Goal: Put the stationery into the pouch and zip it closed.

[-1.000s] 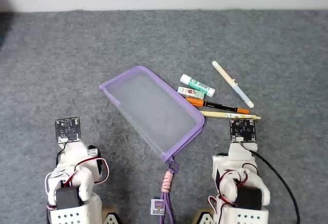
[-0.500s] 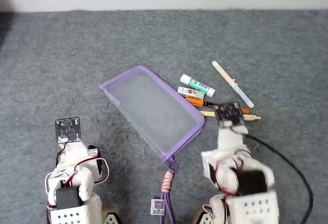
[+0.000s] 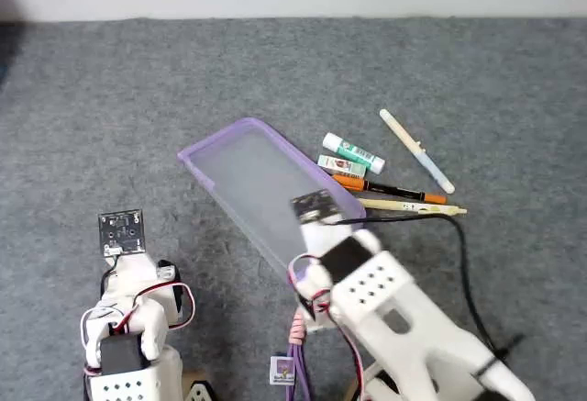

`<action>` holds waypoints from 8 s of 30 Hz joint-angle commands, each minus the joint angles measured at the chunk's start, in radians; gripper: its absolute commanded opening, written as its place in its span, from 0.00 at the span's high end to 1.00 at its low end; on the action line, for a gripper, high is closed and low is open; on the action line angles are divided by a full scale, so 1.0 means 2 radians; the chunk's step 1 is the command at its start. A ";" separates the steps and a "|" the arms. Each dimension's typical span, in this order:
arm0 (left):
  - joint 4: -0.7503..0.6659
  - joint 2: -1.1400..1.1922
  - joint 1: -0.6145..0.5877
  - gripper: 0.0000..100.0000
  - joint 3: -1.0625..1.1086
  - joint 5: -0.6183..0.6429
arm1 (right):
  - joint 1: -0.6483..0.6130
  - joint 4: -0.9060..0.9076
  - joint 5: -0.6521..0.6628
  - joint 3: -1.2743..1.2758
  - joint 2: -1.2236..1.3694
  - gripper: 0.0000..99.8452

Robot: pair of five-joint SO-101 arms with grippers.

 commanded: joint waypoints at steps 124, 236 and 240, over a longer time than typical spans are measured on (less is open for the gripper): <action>0.002 -0.006 -0.002 0.94 -0.005 0.004 | -0.096 -0.121 0.051 -0.182 -0.098 0.99; 0.027 -0.003 0.177 0.96 -0.240 0.008 | -0.129 -0.009 0.081 -0.350 -0.079 0.99; 0.028 -0.003 0.177 0.99 -0.241 0.008 | -0.126 0.016 0.081 -0.349 -0.095 0.99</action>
